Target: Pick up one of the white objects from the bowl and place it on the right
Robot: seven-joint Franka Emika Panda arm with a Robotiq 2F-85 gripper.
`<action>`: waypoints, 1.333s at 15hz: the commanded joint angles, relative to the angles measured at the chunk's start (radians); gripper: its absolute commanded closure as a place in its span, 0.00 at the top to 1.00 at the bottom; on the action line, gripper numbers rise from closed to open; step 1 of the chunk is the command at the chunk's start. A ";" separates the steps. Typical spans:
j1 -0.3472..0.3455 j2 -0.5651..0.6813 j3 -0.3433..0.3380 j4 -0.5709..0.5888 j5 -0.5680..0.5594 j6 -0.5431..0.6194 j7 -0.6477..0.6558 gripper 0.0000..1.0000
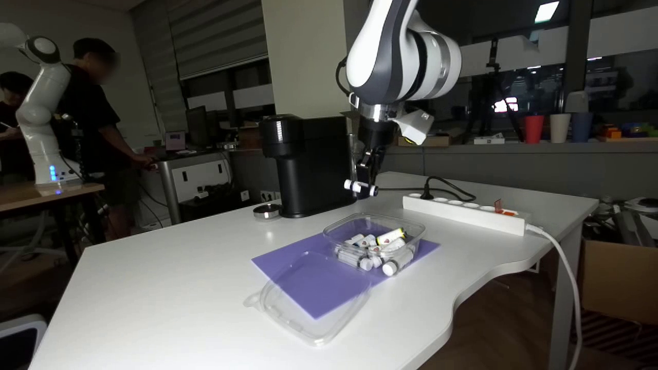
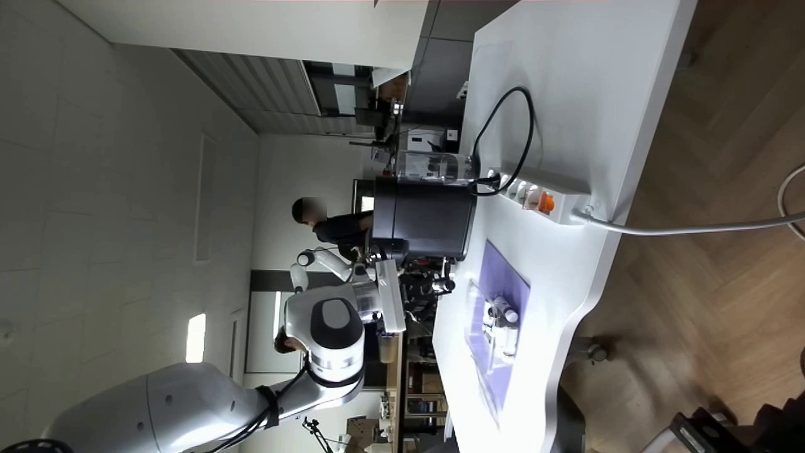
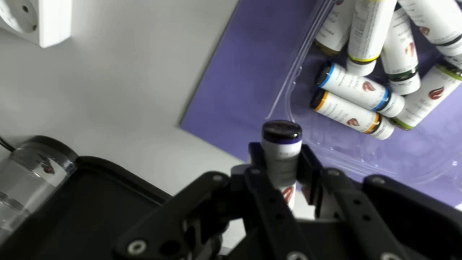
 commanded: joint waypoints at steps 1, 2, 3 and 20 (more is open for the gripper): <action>0.007 0.043 -0.053 0.083 0.028 -0.019 0.090 0.07; 0.012 0.062 -0.073 0.103 0.029 -0.014 0.114 0.07; 0.015 0.083 -0.089 0.126 0.028 -0.018 0.139 0.07; 0.010 0.326 -0.074 0.315 0.029 -0.082 0.267 0.52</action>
